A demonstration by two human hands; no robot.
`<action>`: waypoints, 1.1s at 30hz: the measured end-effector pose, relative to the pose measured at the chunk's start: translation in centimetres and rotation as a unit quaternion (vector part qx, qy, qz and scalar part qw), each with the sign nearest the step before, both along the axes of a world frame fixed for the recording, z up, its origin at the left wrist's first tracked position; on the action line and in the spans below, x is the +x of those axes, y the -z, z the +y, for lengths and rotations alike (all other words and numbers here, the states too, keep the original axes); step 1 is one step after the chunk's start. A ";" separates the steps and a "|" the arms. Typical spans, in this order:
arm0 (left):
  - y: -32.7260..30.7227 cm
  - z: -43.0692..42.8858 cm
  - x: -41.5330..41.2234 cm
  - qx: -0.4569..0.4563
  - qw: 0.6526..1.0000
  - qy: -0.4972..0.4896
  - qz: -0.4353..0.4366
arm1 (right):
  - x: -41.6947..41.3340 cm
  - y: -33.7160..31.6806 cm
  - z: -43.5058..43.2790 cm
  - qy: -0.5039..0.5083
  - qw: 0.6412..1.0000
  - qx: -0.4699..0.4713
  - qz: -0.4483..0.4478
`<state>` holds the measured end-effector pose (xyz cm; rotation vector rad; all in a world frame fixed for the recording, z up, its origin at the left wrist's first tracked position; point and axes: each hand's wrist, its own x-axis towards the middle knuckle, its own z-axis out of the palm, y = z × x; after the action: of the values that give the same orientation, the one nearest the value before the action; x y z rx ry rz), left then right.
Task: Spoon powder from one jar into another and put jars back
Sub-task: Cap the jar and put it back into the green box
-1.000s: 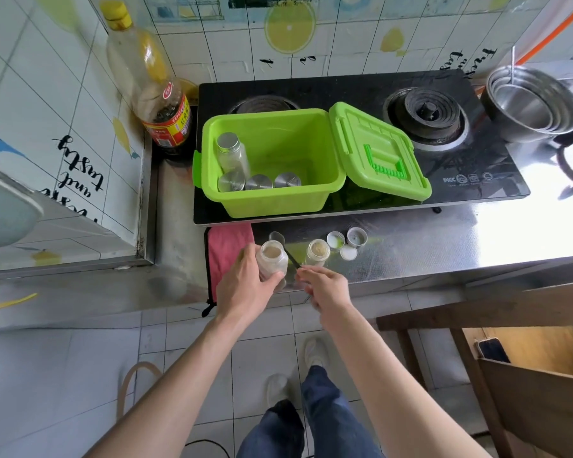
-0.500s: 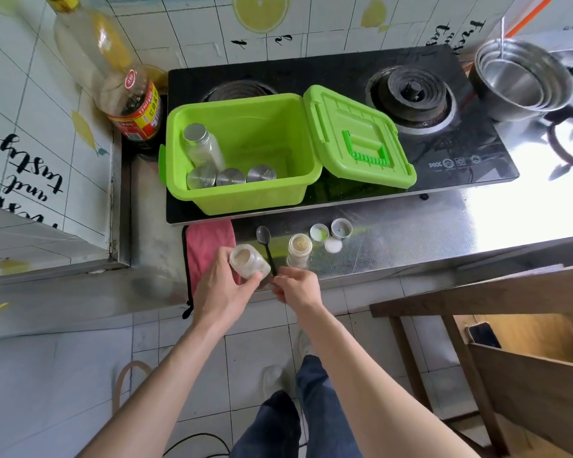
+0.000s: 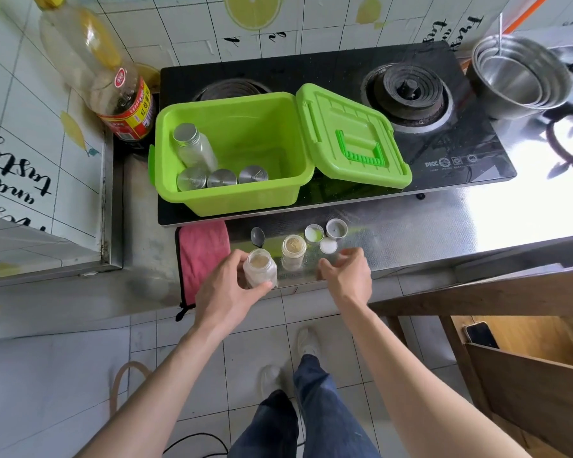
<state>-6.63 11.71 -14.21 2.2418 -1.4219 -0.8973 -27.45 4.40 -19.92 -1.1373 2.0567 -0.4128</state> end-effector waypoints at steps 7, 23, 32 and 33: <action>0.0 -0.3 -0.4 0.006 1.000 0.016 0.001 | 0.5 0.9 -1.7 -0.002 0.999 -0.022 0.042; -0.2 -1.4 0.0 0.004 0.999 0.035 0.013 | -0.1 -2.2 0.1 -0.059 0.996 -0.067 -0.019; -2.2 -1.8 -0.1 -0.057 0.993 0.104 0.009 | 0.3 -10.5 0.7 -0.220 0.960 -0.154 -0.075; -2.3 -1.9 0.0 -0.063 0.992 0.109 0.013 | 0.4 -11.1 0.6 -0.235 0.956 -0.162 -0.069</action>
<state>-6.64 9.85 -11.89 2.0045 -1.6857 -0.8738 -27.06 5.00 -8.81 -1.6919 1.5624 -0.5826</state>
